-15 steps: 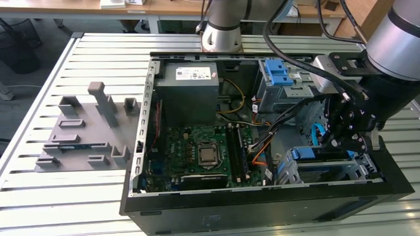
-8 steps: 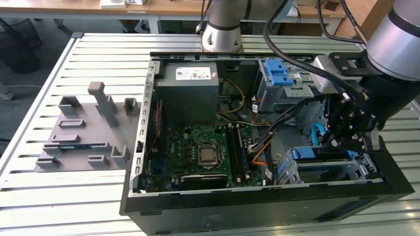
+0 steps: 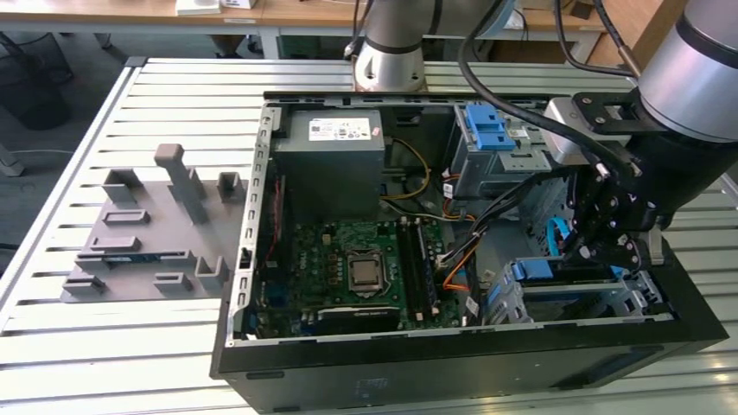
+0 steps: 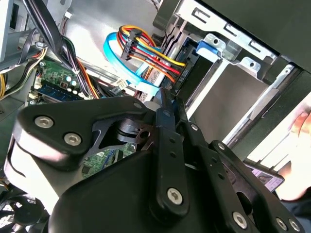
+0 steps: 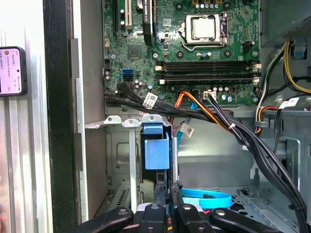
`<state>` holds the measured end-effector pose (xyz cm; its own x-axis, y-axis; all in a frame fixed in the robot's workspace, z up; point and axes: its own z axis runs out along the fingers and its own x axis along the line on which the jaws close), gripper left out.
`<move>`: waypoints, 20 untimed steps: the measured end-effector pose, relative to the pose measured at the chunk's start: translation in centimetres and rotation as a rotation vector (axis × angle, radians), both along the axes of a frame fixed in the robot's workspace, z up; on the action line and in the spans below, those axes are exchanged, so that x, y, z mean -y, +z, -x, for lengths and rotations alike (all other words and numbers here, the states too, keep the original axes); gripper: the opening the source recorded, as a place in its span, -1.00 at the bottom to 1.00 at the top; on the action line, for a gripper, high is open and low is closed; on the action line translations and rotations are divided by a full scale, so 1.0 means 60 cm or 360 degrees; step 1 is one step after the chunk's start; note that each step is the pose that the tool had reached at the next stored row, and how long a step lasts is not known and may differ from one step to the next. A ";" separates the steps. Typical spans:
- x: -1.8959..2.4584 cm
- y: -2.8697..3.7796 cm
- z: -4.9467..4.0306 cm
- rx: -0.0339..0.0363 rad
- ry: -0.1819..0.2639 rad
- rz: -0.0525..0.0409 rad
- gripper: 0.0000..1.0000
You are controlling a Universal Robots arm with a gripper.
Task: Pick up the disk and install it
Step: 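Insert the second disk wire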
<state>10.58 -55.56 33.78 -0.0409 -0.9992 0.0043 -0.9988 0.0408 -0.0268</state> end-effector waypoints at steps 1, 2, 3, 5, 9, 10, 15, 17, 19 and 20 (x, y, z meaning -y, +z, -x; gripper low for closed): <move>0.0000 0.000 0.000 0.0000 0.0000 0.0000 -0.68; 0.0000 0.000 0.000 0.0000 0.0000 0.0000 -0.68; 0.0000 0.000 0.000 0.0000 0.0000 0.0000 -0.68; 0.0000 0.000 0.000 0.0000 0.0000 0.0000 -0.68; -0.0001 -0.001 0.000 0.0000 0.0000 0.0000 -0.68; -0.0001 -0.001 0.000 0.0000 0.0001 0.0000 -0.68; -0.0002 -0.003 0.000 0.0000 0.0016 0.0000 -0.68; -0.0007 -0.004 -0.001 0.0000 0.0016 -0.0001 -0.68; -0.0013 -0.004 -0.001 0.0000 0.0016 0.0000 -0.68; -0.0015 -0.004 -0.001 0.0000 0.0016 0.0000 -0.68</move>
